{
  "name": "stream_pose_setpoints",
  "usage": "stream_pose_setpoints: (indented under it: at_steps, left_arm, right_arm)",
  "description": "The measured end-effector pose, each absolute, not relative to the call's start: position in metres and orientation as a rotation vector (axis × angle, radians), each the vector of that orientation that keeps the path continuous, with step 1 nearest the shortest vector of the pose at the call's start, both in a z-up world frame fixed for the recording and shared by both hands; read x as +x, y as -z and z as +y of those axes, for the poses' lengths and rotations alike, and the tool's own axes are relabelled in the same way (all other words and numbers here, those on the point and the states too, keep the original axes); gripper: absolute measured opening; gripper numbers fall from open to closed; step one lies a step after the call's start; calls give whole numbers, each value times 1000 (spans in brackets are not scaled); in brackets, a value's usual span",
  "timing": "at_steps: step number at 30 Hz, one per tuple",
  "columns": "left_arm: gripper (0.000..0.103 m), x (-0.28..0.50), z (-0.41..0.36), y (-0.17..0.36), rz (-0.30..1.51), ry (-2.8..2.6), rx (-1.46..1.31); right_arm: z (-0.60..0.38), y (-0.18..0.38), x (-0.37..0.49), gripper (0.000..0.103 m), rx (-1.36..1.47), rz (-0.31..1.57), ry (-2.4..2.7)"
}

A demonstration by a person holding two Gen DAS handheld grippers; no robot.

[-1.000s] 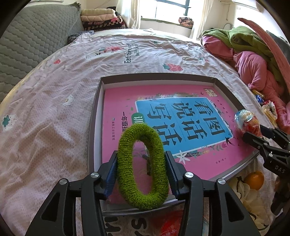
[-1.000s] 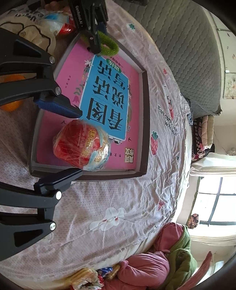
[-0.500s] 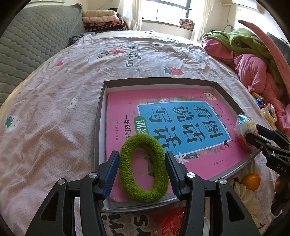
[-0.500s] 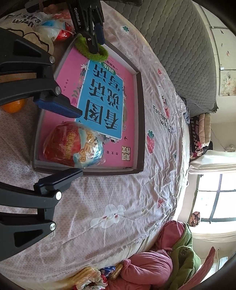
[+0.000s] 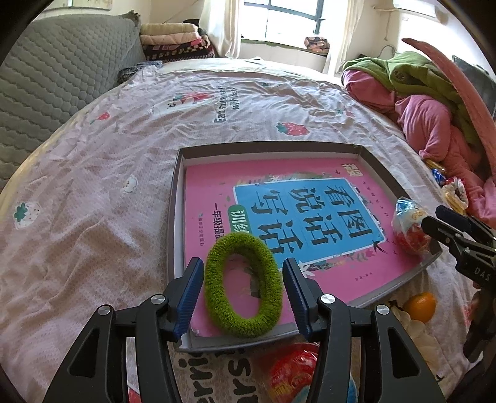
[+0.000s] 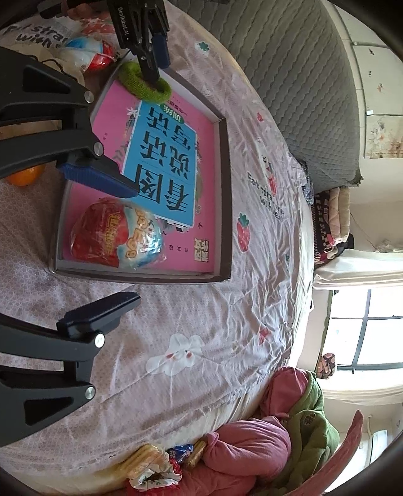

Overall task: Organize objects
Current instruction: 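Lower the green ring onto the book and open the left gripper, then withdraw the left gripper from the box toward the large Kinder egg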

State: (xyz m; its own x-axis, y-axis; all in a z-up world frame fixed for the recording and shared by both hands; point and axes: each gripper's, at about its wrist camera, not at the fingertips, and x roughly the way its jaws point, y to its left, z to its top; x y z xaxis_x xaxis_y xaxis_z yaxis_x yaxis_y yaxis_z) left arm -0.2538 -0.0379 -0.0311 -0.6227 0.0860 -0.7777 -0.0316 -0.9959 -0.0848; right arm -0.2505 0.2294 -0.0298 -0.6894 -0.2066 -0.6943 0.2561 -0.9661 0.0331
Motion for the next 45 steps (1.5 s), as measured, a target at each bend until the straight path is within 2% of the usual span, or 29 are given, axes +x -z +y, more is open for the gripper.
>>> stream_pose_setpoints:
  at_steps: [8,28,38,45]
  left_arm:
    - [59,-240,-36,21,-95,-2760,-1298]
    - [59,-216,-28,14,-82,-2757,-1253]
    - [60,-200,-24,14,-77,-2753,-1255]
    - [60,-189,-21,8,-80,-2755,-1231]
  right_arm:
    - [235,13,-238,63,1025,19,2666]
    - [237,-7,-212,63,944,-15,2666]
    - [233,-8,-190,63,924,4,2689]
    - [214,-3,-174,63,895,102,2687]
